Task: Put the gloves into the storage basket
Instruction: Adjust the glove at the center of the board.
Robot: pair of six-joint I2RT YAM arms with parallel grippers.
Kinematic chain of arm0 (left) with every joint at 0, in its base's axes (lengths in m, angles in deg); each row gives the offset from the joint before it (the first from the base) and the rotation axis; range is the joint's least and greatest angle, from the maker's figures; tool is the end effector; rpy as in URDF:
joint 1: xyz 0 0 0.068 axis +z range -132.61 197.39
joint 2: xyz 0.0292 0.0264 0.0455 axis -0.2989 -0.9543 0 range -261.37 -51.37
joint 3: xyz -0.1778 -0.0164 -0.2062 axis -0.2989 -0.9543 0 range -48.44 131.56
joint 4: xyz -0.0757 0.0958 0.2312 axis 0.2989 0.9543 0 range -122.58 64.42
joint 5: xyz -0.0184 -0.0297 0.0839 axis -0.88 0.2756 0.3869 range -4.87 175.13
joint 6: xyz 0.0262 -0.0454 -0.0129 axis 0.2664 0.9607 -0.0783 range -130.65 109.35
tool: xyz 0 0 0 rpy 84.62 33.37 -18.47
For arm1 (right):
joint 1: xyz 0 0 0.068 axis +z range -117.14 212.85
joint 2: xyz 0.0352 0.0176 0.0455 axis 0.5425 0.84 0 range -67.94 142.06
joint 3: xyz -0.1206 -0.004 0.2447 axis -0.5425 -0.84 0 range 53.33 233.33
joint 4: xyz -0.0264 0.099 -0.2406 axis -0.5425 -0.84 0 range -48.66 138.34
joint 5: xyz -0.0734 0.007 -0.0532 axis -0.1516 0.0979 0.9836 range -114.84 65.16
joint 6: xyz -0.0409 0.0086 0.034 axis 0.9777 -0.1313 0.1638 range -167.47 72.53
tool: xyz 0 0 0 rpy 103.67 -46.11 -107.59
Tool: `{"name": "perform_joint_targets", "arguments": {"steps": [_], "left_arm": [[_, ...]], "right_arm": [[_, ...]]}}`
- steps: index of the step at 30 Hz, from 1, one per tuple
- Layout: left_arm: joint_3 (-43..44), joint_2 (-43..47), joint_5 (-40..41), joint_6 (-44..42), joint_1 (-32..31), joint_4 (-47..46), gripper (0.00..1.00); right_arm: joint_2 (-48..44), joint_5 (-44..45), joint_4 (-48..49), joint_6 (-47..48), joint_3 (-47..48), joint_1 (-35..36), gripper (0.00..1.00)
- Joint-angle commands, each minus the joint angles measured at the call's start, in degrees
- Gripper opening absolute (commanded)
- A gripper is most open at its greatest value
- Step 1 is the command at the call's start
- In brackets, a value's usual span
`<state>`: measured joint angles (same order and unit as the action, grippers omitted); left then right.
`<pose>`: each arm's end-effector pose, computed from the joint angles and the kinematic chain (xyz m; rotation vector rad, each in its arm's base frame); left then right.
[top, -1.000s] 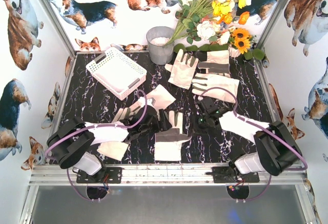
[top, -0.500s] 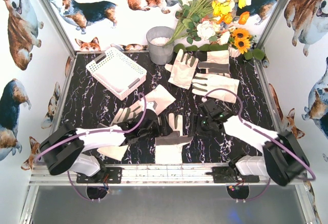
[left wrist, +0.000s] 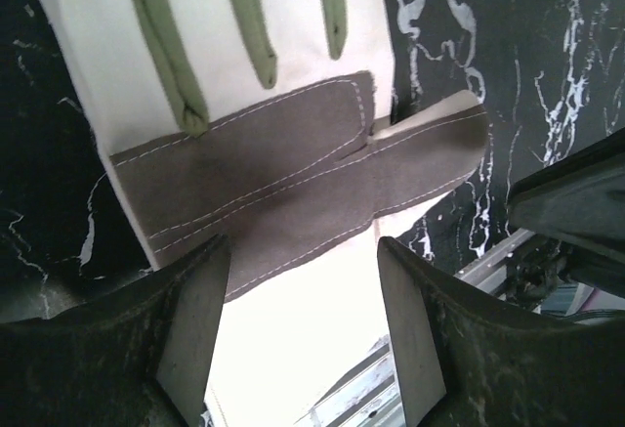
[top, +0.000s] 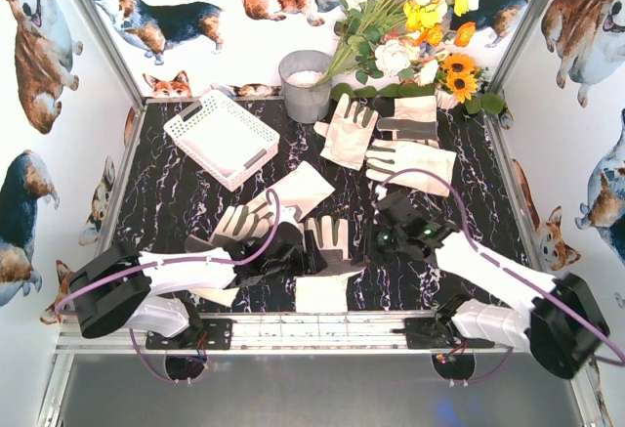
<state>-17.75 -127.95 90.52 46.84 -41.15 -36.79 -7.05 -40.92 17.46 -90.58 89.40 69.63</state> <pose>0.1355 -0.2149 0.1632 -0.0296 2.4778 -0.8811 0.1545 0.1277 0.2065 0.0320 2.7387 0.8385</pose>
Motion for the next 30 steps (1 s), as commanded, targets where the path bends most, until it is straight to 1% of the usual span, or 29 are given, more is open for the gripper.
{"name": "perform_joint_targets", "arguments": {"steps": [1, 10, 13, 18, 24, 30], "left_arm": [[-1.6, -0.6, 1.5, 1.9, -0.4, -1.2, 0.55], [-3.6, -1.5, 1.9, 1.0, -0.3, -0.5, 0.54], [-3.6, -1.8, 3.4, 0.6, -0.3, 1.3, 0.54], [-4.4, -1.1, 4.6, 1.2, -0.3, 2.9, 0.54], [-4.5, -1.4, 4.6, 2.3, -0.3, 5.4, 0.53], [-3.5, -1.2, 4.1, 1.6, -0.3, 4.4, 0.53]], "right_arm": [[4.8, -4.1, 8.2, -2.8, -1.0, 0.8, 0.13], [15.0, -3.7, 14.3, -0.6, -0.8, 0.8, 0.13], [18.9, -0.7, 14.7, -0.1, -0.4, 0.8, 0.13], [21.9, 4.4, 13.7, 0.8, 0.2, 0.6, 0.14], [22.1, 8.4, 9.6, 2.8, 1.1, -0.1, 0.15], [16.2, 9.7, 7.7, 3.0, -1.7, -2.8, 0.17]]}}
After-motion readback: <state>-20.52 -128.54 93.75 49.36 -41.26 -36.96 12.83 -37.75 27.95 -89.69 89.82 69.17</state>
